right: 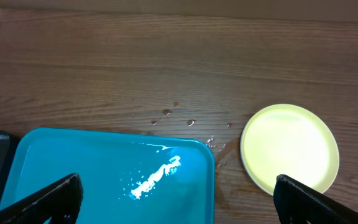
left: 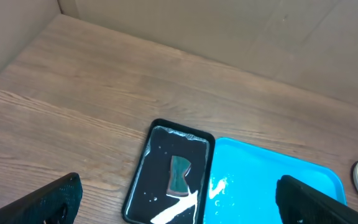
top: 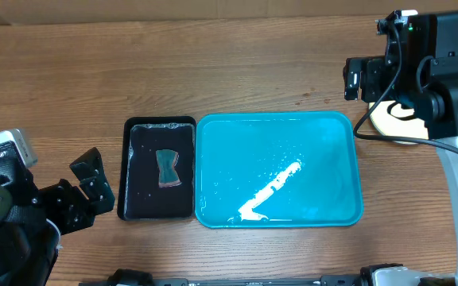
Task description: Clean dirty plates on tray and stack at the side
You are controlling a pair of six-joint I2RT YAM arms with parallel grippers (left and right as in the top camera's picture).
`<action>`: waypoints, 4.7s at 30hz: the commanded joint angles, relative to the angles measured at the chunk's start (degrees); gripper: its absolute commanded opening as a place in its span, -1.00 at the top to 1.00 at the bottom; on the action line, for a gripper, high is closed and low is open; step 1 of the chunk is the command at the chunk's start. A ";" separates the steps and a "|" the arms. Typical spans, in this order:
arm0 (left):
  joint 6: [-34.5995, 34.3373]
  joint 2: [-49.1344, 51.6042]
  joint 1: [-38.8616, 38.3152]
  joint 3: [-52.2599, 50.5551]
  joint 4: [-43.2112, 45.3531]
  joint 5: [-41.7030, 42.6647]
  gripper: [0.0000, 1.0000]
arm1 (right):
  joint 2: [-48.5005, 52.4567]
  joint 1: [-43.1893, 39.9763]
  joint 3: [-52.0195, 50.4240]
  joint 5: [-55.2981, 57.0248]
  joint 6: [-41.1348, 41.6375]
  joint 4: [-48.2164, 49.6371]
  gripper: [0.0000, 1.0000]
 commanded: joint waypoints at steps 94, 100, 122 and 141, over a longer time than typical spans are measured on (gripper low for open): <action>-15.26 -57.75 12.26 -112.34 107.43 5.75 -0.99 | -0.68 0.04 0.92 0.35 -0.42 0.13 -0.99; -16.06 -57.75 12.28 -113.70 105.46 3.72 -0.99 | -0.68 0.04 0.92 0.35 -0.42 0.13 -0.99; 4.07 -57.75 12.13 -113.68 86.03 9.90 -0.99 | -0.68 0.04 0.92 0.35 -0.42 0.13 -0.99; 18.25 -57.75 12.09 -113.68 85.70 12.81 -0.99 | -0.68 0.04 0.92 0.35 -0.42 0.13 -0.99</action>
